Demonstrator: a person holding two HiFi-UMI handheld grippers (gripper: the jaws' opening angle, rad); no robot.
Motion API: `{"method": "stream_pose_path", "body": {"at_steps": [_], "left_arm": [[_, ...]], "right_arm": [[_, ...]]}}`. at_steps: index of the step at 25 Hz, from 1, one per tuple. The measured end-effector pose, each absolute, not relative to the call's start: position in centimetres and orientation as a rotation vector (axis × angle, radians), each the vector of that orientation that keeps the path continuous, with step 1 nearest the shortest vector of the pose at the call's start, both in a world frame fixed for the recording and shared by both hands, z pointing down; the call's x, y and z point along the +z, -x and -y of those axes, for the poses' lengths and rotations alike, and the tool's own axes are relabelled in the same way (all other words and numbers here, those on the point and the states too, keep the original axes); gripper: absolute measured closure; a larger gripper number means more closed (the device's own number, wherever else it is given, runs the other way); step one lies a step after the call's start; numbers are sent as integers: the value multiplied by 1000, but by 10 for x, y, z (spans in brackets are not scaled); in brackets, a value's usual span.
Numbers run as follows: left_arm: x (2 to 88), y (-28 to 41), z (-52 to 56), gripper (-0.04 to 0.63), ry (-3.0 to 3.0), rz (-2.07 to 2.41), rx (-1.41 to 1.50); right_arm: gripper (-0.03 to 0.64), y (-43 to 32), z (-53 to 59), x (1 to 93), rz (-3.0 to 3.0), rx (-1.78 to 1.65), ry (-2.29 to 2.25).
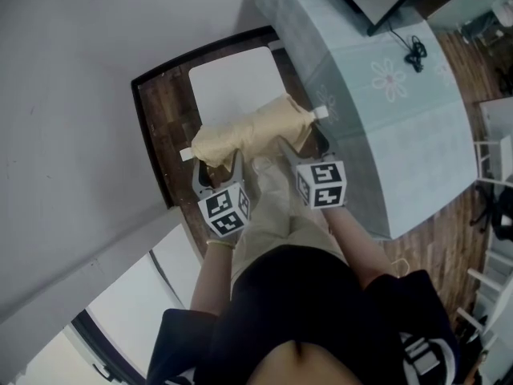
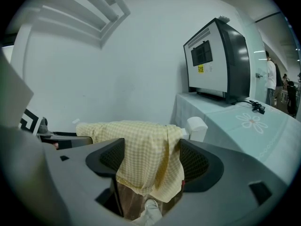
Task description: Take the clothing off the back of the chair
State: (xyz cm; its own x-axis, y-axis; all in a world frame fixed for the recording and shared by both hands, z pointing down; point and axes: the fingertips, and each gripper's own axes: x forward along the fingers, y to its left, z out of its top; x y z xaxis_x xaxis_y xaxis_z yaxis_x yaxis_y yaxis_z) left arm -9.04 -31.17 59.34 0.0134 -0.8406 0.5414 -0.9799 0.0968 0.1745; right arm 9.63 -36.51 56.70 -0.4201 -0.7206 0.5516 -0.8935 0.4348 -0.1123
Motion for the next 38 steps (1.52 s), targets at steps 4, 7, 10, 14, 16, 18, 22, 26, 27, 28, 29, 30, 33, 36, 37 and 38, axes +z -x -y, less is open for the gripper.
{"method": "stream_pose_path", "body": {"at_steps": [4, 7, 10, 14, 16, 18, 22, 26, 27, 28, 29, 30, 33, 36, 37, 38], "left_arm": [[596, 91, 315, 216, -1772, 1850, 322], [597, 91, 319, 216, -1751, 1858, 305], [598, 92, 320, 216, -1731, 1863, 296], [598, 94, 321, 218, -1718, 1863, 293], [598, 95, 322, 219, -1706, 1869, 292], [597, 95, 322, 219, -1696, 1877, 295], [597, 89, 322, 250, -1703, 1874, 298], [596, 80, 322, 321, -1717, 1847, 292], [596, 79, 322, 331, -1721, 1843, 293], [595, 77, 323, 341, -1725, 1840, 294], [595, 75, 323, 353, -1730, 1837, 297], [595, 73, 323, 373, -1735, 1833, 301], [593, 66, 325, 427, -1747, 1818, 310], [593, 60, 326, 474, -1748, 1804, 307], [593, 58, 327, 485, -1747, 1799, 305], [593, 56, 327, 494, -1746, 1794, 303]], "right_arm": [[259, -92, 368, 569, 2265, 555, -1372], [259, -92, 370, 571, 2260, 562, -1390], [259, -91, 371, 572, 2259, 580, -1402], [259, -89, 373, 572, 2265, 582, -1403], [259, -87, 374, 572, 2263, 583, -1403], [261, -87, 374, 572, 2254, 586, -1407], [263, -88, 372, 572, 2236, 589, -1420], [277, -87, 370, 572, 2227, 591, -1424], [289, -86, 369, 572, 2228, 592, -1423], [307, -86, 368, 572, 2229, 594, -1421], [325, -85, 368, 572, 2230, 597, -1420], [341, -84, 367, 572, 2230, 600, -1420], [384, -84, 366, 572, 2222, 607, -1425], [414, -84, 366, 572, 2214, 615, -1423], [423, -84, 366, 572, 2213, 617, -1422], [432, -83, 365, 572, 2211, 618, -1422]]}}
